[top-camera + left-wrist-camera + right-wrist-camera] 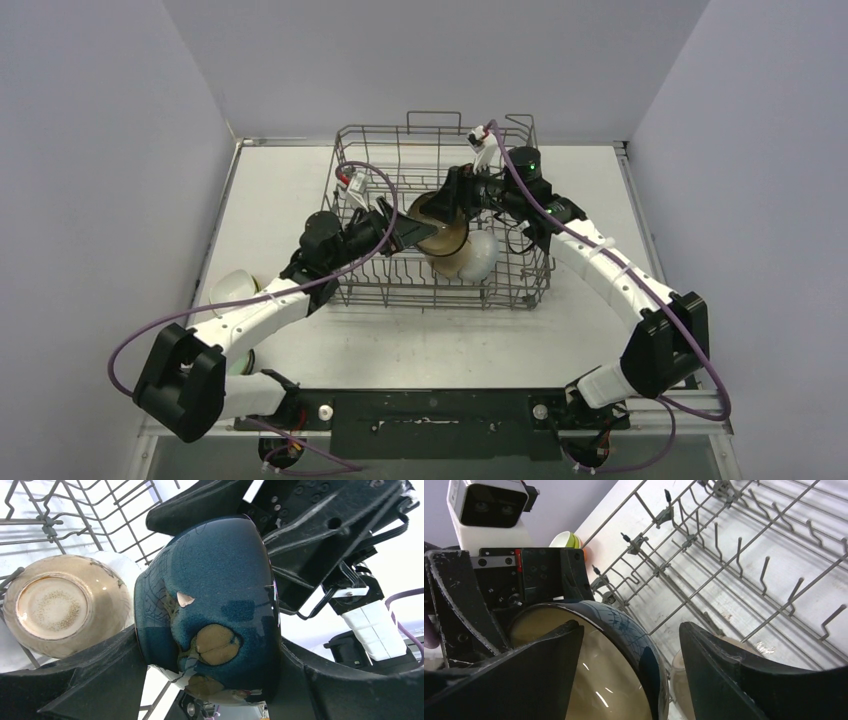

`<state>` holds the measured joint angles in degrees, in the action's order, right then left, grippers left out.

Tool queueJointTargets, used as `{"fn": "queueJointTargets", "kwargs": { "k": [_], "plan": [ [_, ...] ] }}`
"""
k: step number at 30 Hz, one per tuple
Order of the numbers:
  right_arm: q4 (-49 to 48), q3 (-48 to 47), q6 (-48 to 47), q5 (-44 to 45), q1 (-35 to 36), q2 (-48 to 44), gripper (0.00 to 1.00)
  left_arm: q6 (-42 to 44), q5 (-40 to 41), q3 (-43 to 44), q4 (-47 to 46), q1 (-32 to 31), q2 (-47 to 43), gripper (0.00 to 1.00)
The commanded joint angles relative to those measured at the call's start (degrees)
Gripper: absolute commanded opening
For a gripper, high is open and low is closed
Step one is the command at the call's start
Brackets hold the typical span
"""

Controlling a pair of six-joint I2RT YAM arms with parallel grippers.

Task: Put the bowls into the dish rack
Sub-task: Turn the bowl upside down on the dish rack.

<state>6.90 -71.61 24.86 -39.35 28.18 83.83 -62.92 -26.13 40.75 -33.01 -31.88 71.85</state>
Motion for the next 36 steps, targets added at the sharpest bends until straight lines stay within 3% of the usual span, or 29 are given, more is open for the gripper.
{"fn": "queueJointTargets", "kwargs": {
  "k": [1, 6, 12, 19, 28, 36],
  "plan": [
    [-0.69, -3.05, -2.41, 3.66, 0.12, -3.18, 0.77, -0.72, -1.58, 2.45, -6.51, 1.41, -0.93, 0.09],
    [2.27, -2.92, -4.03, 9.3, -0.09, -4.42, 0.92, 1.52, -1.95, 5.12, -2.89, 3.85, 0.45, 0.04],
    [4.59, -2.81, -5.92, 15.74, -0.22, -5.91, 1.0, 6.93, -1.23, 10.29, 3.43, 6.13, 3.95, 0.01],
    [5.88, -2.48, -7.56, 21.09, -0.56, -8.32, 0.9, 15.57, 0.42, 18.6, 12.33, 7.18, 10.14, 0.0],
    [7.06, -0.79, -9.31, 28.45, -0.72, -11.55, 0.9, 21.18, 8.61, 29.44, 21.35, 6.77, 17.23, 0.0],
    [8.88, 1.29, -10.24, 40.41, -0.75, -15.86, 0.9, 26.57, 19.61, 40.34, 29.67, 3.36, 24.54, 0.0]
  ]
}}
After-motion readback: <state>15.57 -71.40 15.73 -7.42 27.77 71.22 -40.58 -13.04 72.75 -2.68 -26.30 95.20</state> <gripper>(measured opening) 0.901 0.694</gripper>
